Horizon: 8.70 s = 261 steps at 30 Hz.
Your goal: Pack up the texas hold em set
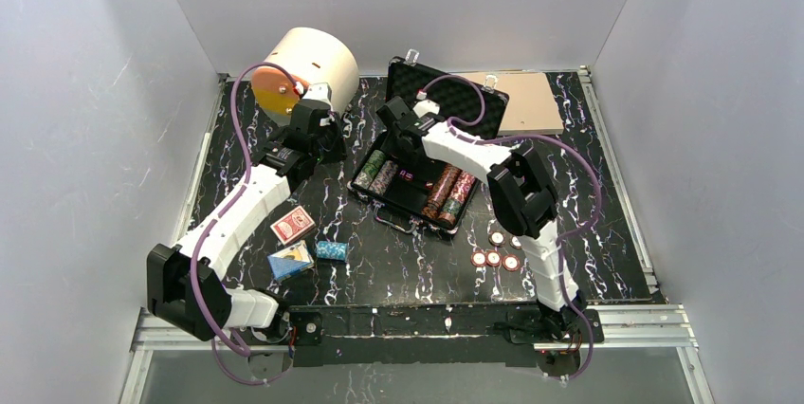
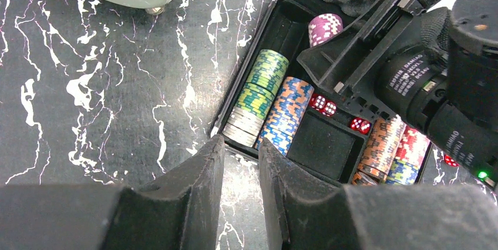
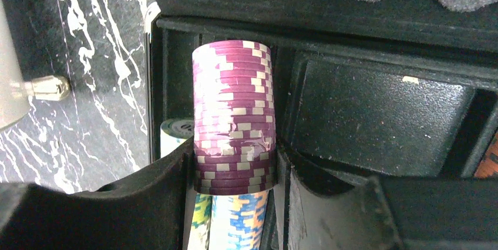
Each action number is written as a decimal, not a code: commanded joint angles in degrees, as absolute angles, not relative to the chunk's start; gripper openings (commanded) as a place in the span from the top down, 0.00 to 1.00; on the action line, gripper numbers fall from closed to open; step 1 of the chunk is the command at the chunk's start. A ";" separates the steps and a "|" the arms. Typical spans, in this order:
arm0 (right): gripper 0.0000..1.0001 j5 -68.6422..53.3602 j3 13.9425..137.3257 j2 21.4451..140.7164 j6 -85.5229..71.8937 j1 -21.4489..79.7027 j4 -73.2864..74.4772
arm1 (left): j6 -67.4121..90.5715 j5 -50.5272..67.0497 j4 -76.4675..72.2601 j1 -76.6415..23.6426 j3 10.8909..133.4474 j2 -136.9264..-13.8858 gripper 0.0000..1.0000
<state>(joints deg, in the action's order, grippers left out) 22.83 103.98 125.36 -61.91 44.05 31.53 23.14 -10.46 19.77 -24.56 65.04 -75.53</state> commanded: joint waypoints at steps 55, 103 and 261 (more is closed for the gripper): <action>0.65 26.82 107.70 130.86 -50.92 44.82 32.77 | 23.12 -10.70 20.13 -24.35 63.17 -73.84 0.72; 0.05 -1.94 91.16 99.99 -7.59 57.33 14.96 | 19.44 -39.48 15.21 -24.35 80.12 -54.35 0.02; 0.19 46.28 82.59 88.63 -46.71 49.83 17.46 | 20.62 -10.81 13.87 -24.35 65.13 -53.71 0.02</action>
